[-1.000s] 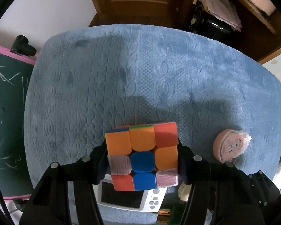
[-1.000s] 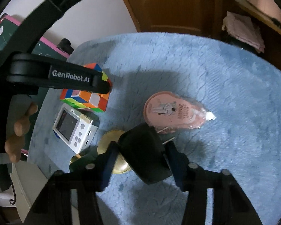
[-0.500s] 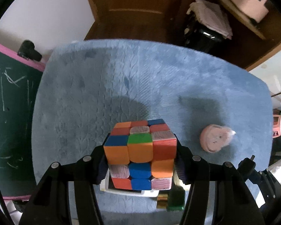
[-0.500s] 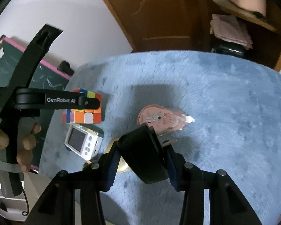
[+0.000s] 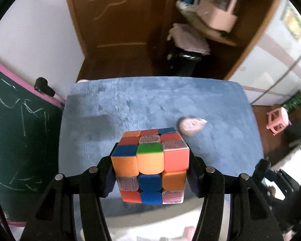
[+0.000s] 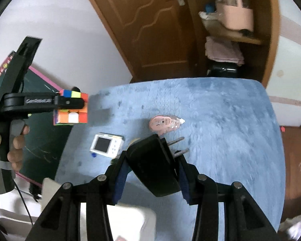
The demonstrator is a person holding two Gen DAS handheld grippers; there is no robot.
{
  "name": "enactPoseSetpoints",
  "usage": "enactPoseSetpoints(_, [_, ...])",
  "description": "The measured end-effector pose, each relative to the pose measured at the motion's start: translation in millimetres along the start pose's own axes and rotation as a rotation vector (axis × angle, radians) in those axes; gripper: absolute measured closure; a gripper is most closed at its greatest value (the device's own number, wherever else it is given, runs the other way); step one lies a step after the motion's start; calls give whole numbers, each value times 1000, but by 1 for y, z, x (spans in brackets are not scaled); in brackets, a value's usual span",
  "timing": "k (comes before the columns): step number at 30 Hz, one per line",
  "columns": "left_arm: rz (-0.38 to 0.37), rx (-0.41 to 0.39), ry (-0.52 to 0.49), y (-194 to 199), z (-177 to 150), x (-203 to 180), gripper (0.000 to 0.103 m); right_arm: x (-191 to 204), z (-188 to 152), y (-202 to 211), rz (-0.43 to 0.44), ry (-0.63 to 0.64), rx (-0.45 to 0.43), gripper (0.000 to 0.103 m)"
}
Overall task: Organize rigid objects
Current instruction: 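Carry the cube in the left tool while the right tool carries the black charger, then open the left tool over the tray while the right tool releases the black charger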
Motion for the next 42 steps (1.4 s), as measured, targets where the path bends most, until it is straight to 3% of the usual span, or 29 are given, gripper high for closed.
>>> enactPoseSetpoints(8, [-67,-90,-103,71,-79,1,42,38,-61,83,-87,-13,-121,57])
enactPoseSetpoints(15, [-63,-42,-213,66,-147,0,42,79,-108,111,-103,-14,-115,57])
enactPoseSetpoints(23, [-24,24,-367,25,-198,-11,42,116,-173,67,-117,-22,6,57])
enactPoseSetpoints(28, [-56,83,-375,-15,-203,-13,42,121,-206,21,-102,-85,106,57])
enactPoseSetpoints(42, [-33,175,-422,-84,-200,-41,41,109,-225,-19,-189,-129,182,57])
Point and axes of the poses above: each gripper's, at about its wrist camera, not at the fingertips, and y roughly against the way its jaws point, x to its left, z to its top, the point moved 3 cm from there along -y, roughly the way its jaws point, and after that the axes turned 7 degrees about x, right-handed, at the moved point
